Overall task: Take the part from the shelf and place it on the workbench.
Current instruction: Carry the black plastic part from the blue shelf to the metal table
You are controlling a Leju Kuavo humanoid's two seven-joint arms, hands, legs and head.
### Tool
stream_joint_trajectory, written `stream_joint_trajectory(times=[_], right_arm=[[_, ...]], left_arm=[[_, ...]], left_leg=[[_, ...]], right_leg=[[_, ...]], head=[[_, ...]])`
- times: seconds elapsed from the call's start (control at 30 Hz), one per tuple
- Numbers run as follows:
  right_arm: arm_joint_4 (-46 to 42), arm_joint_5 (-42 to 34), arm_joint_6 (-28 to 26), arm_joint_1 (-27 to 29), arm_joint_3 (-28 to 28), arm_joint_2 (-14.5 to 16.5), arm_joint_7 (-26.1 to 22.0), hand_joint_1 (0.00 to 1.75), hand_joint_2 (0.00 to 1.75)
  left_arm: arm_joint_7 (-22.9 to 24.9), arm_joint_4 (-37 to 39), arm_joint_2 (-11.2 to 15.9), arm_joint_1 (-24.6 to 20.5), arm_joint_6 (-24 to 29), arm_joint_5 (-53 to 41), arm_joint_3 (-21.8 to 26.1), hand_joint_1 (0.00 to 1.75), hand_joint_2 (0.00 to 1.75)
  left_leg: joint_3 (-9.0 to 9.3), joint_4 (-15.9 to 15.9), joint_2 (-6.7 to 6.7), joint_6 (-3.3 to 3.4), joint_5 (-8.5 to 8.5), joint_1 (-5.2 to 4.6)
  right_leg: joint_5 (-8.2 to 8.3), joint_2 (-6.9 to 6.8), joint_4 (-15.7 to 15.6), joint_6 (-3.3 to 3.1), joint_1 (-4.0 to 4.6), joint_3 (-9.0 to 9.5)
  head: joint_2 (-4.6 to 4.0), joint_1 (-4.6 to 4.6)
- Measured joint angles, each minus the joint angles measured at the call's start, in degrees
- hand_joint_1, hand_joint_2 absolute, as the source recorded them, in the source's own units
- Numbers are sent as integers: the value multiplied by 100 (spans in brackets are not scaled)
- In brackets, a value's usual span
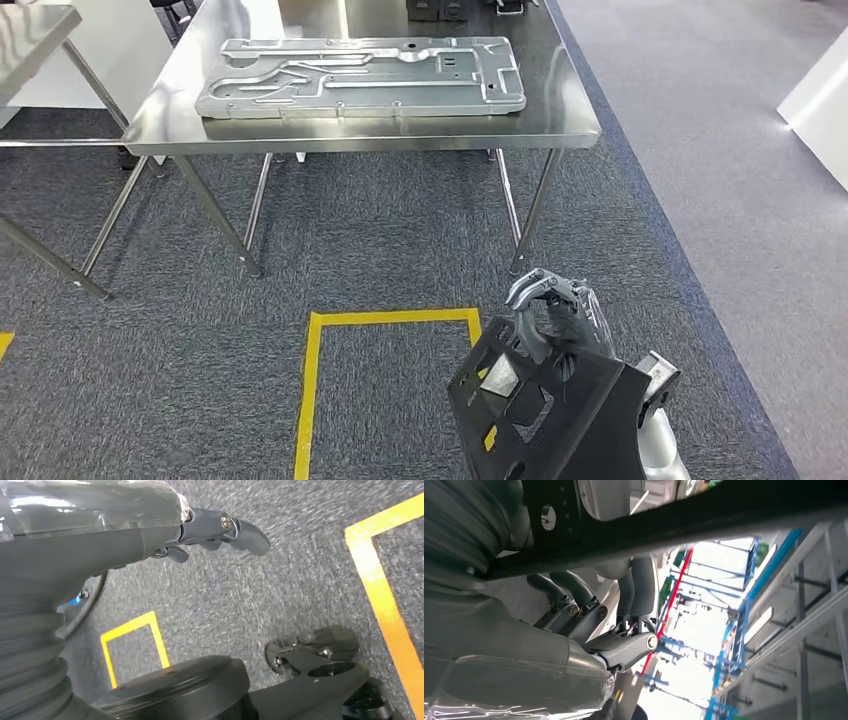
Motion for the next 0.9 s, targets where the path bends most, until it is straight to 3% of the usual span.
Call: stream_joint_trajectory(times=[0.07, 0.13, 0.17, 0.2, 0.23, 0.27, 0.3, 0.37, 0.4, 0.47, 0.53, 0.57, 0.63, 0.7, 0.73, 0.77, 0.83, 0.9], right_arm=[[-4, 1, -4, -11, 1, 2, -7, 175, 175], [-2, 2, -9, -9, 4, 4, -10, 175, 175], [1, 3, -10, -4, 5, 5, -10, 175, 175], [4, 5, -10, 0, 7, 5, -9, 175, 175], [5, 6, -11, 0, 7, 5, -9, 175, 175], [6, 7, -11, -1, 7, 5, -8, 175, 175], [6, 7, -11, -3, 7, 5, -8, 175, 175], [11, 8, -11, -6, 7, 5, -4, 175, 175], [15, 9, -12, -7, 7, 6, -3, 175, 175], [19, 10, -12, -19, 8, 6, 0, 175, 175], [19, 8, -11, -33, 8, 9, 0, 175, 175], [19, 6, -10, -36, 8, 11, -1, 175, 175], [19, 3, -9, -30, 7, 14, -1, 175, 175], [19, 3, -8, -22, 7, 14, 1, 175, 175], [19, 3, -7, -21, 8, 14, 1, 175, 175], [19, 3, -5, -22, 8, 14, 1, 175, 175], [19, 3, 0, -32, 9, 14, 1, 175, 175], [20, -1, 6, -58, 9, 17, 5, 175, 175]], left_arm=[[-3, 0, -3, 3, 0, 1, 0, 0, 175], [-2, 0, -5, 8, -1, 2, 0, 0, 175], [-2, 0, -6, 10, -2, 4, 0, 0, 175], [-3, 0, -7, 11, -2, 9, 0, 0, 175], [-3, 0, -9, 12, -2, 13, 0, 0, 175], [-3, 0, -11, 11, -2, 17, 0, 0, 175], [-3, 0, -14, 10, -2, 19, 0, 0, 175], [-2, 0, -18, 8, -2, 21, 0, 0, 175], [-2, 0, -19, 9, -2, 22, 1, 0, 175], [-4, 0, -19, 11, -2, 23, 1, 0, 175], [-6, -1, -16, 10, -2, 19, 0, 0, 175], [-5, -1, -15, 10, -2, 19, 1, 0, 175], [-14, -1, -13, -19, -3, 21, 2, 0, 175], [-26, -1, -13, -71, -4, 26, 2, 0, 175], [-27, -1, -13, -86, -4, 25, 2, 0, 175], [-25, -1, -13, -84, -4, 23, 2, 0, 175], [-16, -1, -11, -48, -3, 19, 2, 0, 175], [-10, -1, -9, -11, 0, 18, 2, 0, 175]], left_leg=[[54, -85, -87, 48, 39, 45], [76, -105, -156, 74, 36, 56], [81, -103, -200, 76, 25, 56], [93, -100, -251, 70, 11, 59], [115, -97, -309, 57, -7, 64], [148, -90, -368, 38, -31, 70], [186, -80, -428, 14, -63, 79], [227, -53, -510, -50, -129, 77], [225, -45, -540, -85, -153, 78], [210, -59, -584, -152, -177, 88], [201, 16, -491, -210, -244, 95], [127, 203, -388, -236, -347, 94], [-236, 921, -187, -273, -675, 95], [-621, 1593, -126, -282, -866, 100], [-681, 1653, -117, -275, -791, 100], [-618, 1467, -112, -258, -594, 99], [-299, 701, -105, -197, -112, 91], [-81, 168, -102, -137, 73, 57]], right_leg=[[-167, 34, 290, 63, -8, -123], [-466, 101, 1000, 113, -43, -523], [-561, 110, 1350, 137, -60, -749], [-550, 113, 1547, 159, -80, -910], [-422, 117, 1530, 175, -98, -965], [-191, 133, 1286, 187, -116, -899], [75, 195, 885, 194, -138, -750], [357, 363, 238, 177, -153, -471], [374, 427, 89, 151, -149, -407], [323, 423, 51, 68, -134, -382], [305, 378, 11, -21, -148, -334], [294, 351, -8, -63, -155, -301], [257, 283, -21, -118, -137, -249], [214, 215, -19, -133, -112, -207], [188, 190, -18, -132, -104, -175], [159, 176, -18, -127, -98, -131], [97, 163, -23, -106, -88, -40], [66, 161, -18, -55, -76, -21]], head=[[0, 1], [0, 0], [0, 0], [0, 0], [0, 0], [0, 0], [0, 0], [0, 0], [0, 0], [0, -1], [0, -1], [0, -1], [0, 0], [0, 0], [0, -1], [0, -1], [0, 0], [0, 0]])
